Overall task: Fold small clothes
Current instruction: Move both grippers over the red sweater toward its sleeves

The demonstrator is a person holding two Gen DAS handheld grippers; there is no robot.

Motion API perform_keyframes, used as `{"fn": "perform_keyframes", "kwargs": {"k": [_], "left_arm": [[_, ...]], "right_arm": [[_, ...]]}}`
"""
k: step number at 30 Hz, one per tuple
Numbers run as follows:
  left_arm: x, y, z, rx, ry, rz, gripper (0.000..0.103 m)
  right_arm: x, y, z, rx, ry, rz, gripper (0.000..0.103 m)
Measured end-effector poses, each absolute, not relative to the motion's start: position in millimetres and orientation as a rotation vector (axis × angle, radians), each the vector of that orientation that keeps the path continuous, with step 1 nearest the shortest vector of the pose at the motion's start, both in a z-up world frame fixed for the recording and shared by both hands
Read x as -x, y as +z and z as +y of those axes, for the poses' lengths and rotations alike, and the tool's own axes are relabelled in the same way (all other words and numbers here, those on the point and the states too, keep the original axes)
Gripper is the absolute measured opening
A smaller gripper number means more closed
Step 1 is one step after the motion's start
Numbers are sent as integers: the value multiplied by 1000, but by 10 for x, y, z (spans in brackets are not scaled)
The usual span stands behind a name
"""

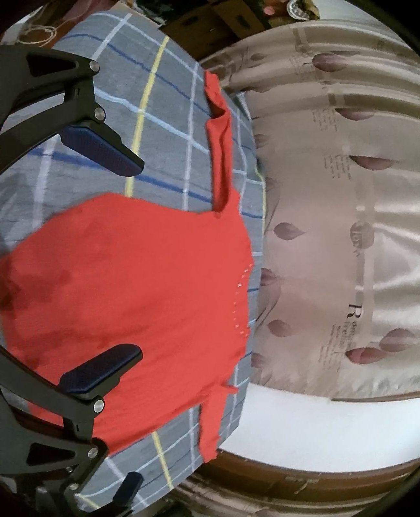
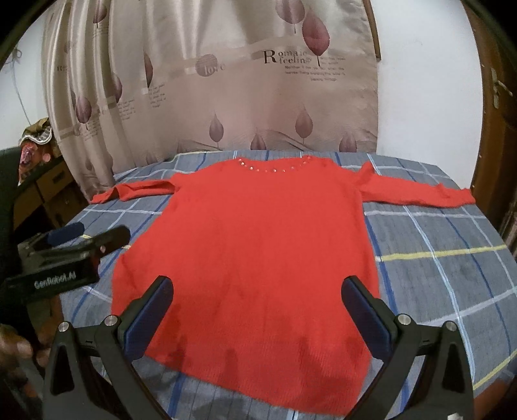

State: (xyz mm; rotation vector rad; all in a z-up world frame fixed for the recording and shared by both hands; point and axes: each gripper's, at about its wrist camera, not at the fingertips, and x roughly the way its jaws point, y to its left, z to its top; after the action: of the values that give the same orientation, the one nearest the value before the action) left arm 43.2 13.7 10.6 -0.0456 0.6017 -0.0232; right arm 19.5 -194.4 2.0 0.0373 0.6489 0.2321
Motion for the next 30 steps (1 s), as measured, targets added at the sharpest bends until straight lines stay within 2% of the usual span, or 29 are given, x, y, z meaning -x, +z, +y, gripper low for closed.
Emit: {"fn": "perform_keyframes", "kwargs": {"k": [13, 30], "left_arm": [[-1114, 235, 76, 25, 46, 599, 103], [-1793, 18, -67, 12, 48, 650, 103]], "right_arm": [[-863, 138, -2057, -49, 212, 665, 103], [-1490, -11, -2116, -76, 204, 713, 103]]}}
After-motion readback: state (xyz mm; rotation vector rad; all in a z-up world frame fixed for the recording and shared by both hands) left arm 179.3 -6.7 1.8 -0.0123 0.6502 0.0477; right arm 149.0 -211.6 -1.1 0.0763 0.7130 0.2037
